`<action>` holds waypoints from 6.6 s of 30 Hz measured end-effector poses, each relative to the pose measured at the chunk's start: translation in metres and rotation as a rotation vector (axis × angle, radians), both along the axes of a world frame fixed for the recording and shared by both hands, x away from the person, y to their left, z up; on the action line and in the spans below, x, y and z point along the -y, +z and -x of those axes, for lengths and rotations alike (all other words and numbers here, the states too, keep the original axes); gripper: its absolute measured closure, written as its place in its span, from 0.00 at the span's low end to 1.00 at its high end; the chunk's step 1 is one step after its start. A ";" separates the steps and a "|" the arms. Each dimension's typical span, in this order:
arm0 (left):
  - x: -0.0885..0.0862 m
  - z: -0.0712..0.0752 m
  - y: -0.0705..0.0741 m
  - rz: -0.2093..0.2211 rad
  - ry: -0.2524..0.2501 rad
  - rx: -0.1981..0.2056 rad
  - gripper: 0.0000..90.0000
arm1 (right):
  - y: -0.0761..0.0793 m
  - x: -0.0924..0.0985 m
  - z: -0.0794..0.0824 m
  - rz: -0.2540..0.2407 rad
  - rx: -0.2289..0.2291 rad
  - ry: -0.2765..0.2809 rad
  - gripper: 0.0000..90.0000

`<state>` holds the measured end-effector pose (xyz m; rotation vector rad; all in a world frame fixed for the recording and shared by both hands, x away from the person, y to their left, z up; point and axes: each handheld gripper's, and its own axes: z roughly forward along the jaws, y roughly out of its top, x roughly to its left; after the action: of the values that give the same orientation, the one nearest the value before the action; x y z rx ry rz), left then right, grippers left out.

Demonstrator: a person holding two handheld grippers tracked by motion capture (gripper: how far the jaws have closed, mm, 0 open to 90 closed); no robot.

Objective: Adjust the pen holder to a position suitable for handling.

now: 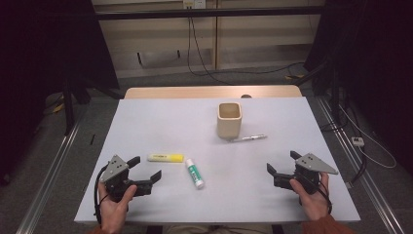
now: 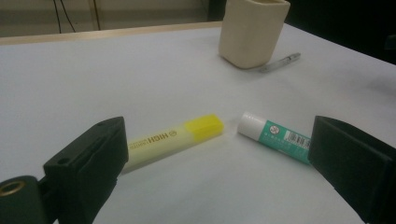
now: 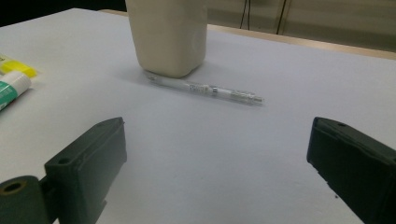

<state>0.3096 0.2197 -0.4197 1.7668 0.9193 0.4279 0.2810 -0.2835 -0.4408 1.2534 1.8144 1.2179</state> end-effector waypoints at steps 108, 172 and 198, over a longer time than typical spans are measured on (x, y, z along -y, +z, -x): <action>0.010 0.001 -0.007 -0.072 -0.052 -0.043 0.06 | 0.051 -0.073 -0.257 0.083 -0.369 0.345 0.77; 0.010 0.000 -0.008 -0.078 -0.046 -0.052 0.06 | 0.076 -0.121 -0.162 0.138 -0.318 0.374 0.79; 0.010 0.000 -0.009 -0.076 -0.046 -0.057 0.07 | 0.060 -0.134 -0.153 0.188 -0.364 0.369 0.79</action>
<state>0.3100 0.2100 -0.4285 1.8742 0.9109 0.3896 0.4344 -0.1490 -0.3810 1.1181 2.4488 1.0161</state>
